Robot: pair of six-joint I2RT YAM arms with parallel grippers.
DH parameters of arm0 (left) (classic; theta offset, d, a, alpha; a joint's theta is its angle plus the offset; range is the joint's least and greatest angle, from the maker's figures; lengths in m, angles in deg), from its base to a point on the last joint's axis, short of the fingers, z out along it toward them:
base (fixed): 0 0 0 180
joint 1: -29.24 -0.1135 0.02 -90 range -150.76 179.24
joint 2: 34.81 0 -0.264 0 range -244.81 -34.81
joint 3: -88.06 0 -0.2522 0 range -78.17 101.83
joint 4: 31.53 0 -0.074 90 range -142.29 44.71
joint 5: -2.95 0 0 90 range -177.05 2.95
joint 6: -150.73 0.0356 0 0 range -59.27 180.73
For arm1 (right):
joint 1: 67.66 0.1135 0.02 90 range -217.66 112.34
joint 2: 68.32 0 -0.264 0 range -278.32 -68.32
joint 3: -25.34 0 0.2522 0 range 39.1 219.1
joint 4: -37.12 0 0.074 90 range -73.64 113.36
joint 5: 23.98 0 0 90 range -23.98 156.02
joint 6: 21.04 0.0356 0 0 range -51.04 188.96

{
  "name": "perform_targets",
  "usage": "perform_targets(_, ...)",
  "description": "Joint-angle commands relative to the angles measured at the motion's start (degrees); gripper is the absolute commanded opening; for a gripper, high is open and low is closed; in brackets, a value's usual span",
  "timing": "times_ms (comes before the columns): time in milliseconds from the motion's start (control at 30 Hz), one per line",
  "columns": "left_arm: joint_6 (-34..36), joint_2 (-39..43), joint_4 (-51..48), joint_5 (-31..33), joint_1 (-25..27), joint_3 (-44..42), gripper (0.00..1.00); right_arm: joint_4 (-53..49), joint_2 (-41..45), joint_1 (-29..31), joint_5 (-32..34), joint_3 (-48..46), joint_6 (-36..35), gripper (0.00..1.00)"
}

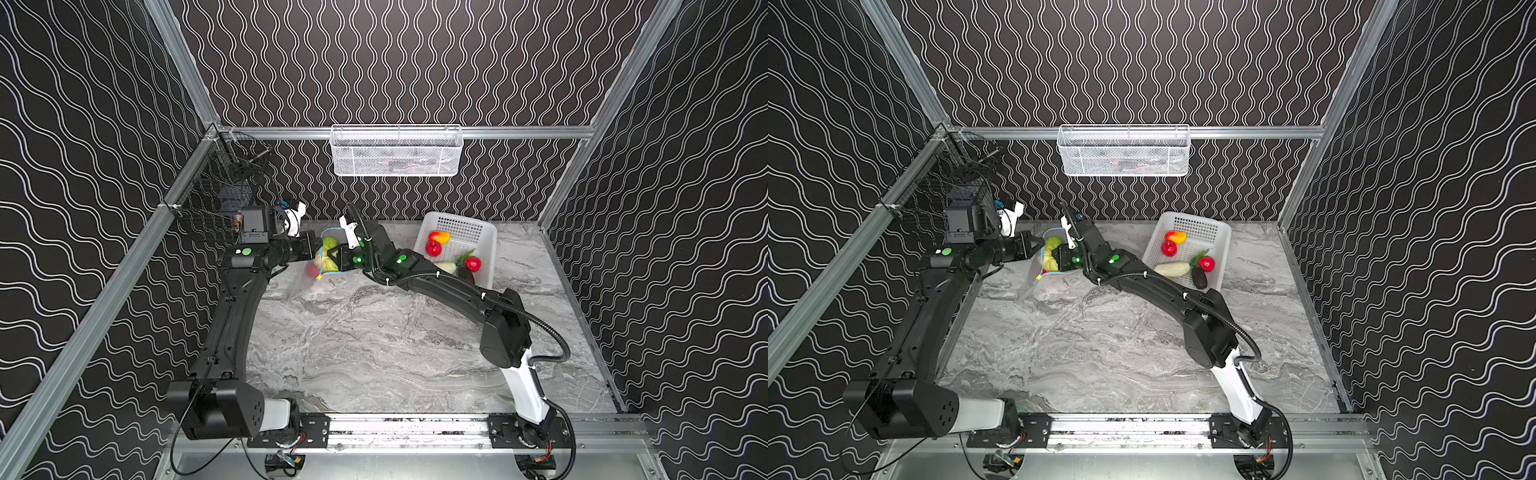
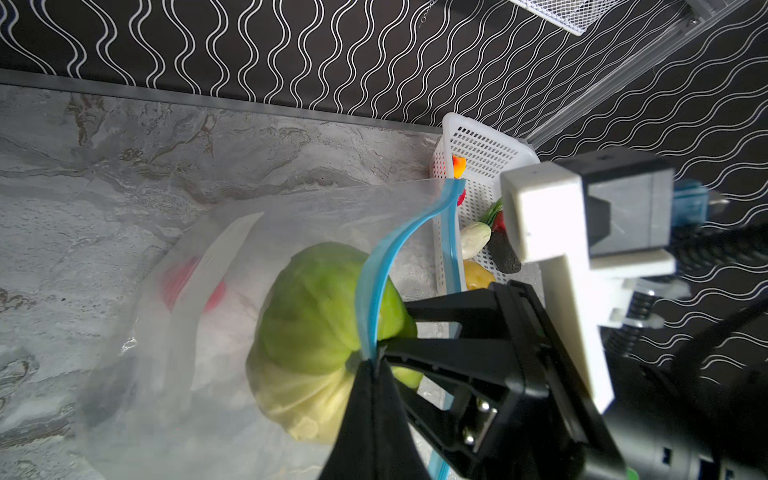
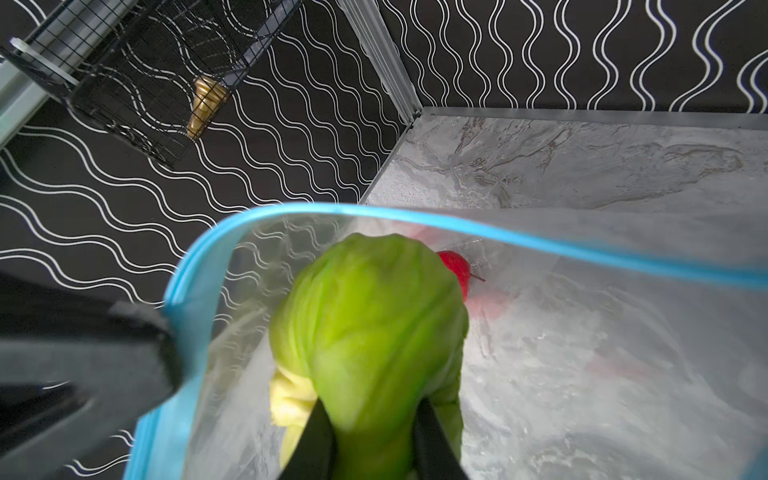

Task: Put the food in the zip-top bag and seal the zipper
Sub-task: 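Lower the green cabbage into the bag mouth beside the left gripper, then open the right gripper to drop the green cabbage into the bag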

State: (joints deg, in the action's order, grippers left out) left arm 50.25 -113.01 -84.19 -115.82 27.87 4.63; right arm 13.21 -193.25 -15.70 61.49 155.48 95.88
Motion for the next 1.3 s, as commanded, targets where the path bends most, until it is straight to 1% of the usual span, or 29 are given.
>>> perform_targets(0, 0.50, 0.45, 1.48, -0.52, 0.14, -0.12, 0.00, -1.55, -1.03, 0.14, 1.11, 2.38, -0.38, 0.32)
perform_targets(100, 1.51, -0.16, -0.06, 0.02, 0.44, 1.35, 0.00, -2.21, -1.68, 0.15, 0.48, 3.62, -0.81, 0.38)
perform_targets(200, 1.13, 0.47, 1.45, 0.23, 0.48, 0.50, 0.00, -2.29, -1.96, 0.15, 0.76, 3.71, -0.34, 0.49)
perform_targets(267, 2.12, 0.25, 0.66, 0.88, 0.46, 1.08, 0.00, -2.76, -2.17, 0.15, 1.00, 4.45, -0.52, 0.53)
perform_targets(300, 2.66, -0.08, -0.08, 1.20, 1.73, 1.60, 0.00, -2.62, -2.20, 0.15, 0.62, 4.56, -0.74, 0.56)
perform_targets(400, 2.86, 0.28, 0.66, 1.73, 1.99, 1.06, 0.00, -3.27, -3.09, 0.11, 0.49, 5.55, -0.32, 0.65)
perform_targets(467, 3.39, 0.38, 0.88, 1.92, 2.29, 0.91, 0.00, -4.17, -3.53, 0.08, 0.42, 6.57, -0.17, 0.69)
perform_targets(633, 3.29, -0.12, 0.60, 1.88, 2.64, 1.59, 0.00, -4.07, -3.35, 0.07, 0.19, 6.27, 0.54, 0.82)
perform_targets(700, 3.62, -0.58, -0.26, 1.88, 2.86, 2.64, 0.00, -3.66, -3.06, 0.07, 0.17, 6.19, 0.34, 0.86)
perform_targets(733, 3.75, -0.74, -0.59, 1.99, 2.95, 2.98, 0.00, -3.41, -2.78, 0.07, -0.18, 5.98, 0.17, 0.92)
perform_targets(767, 3.80, -0.72, -0.65, 2.20, 2.95, 2.91, 0.00, -3.21, -2.56, 0.07, -0.54, 5.82, -0.01, 0.94)
perform_targets(800, 3.72, -0.36, -0.26, 2.52, 2.97, 2.51, 0.00, -3.29, -2.23, 0.07, -0.56, 5.58, -0.11, 0.99)
perform_targets(967, 3.88, 0.47, -0.07, 3.20, 3.01, 1.62, 0.00, -1.15, 0.98, 0.07, -0.06, 0.68, 0.47, 0.99)
perform_targets(1133, 3.63, 0.57, -0.35, 3.46, 3.03, 2.36, 0.00, -0.67, 3.21, 0.07, 0.38, -0.57, 0.16, 0.99)
perform_targets(1267, 3.59, 0.39, -0.47, 4.04, 2.95, 2.31, 0.00, 0.30, 4.97, 0.07, -0.84, -1.85, -0.21, 0.99)
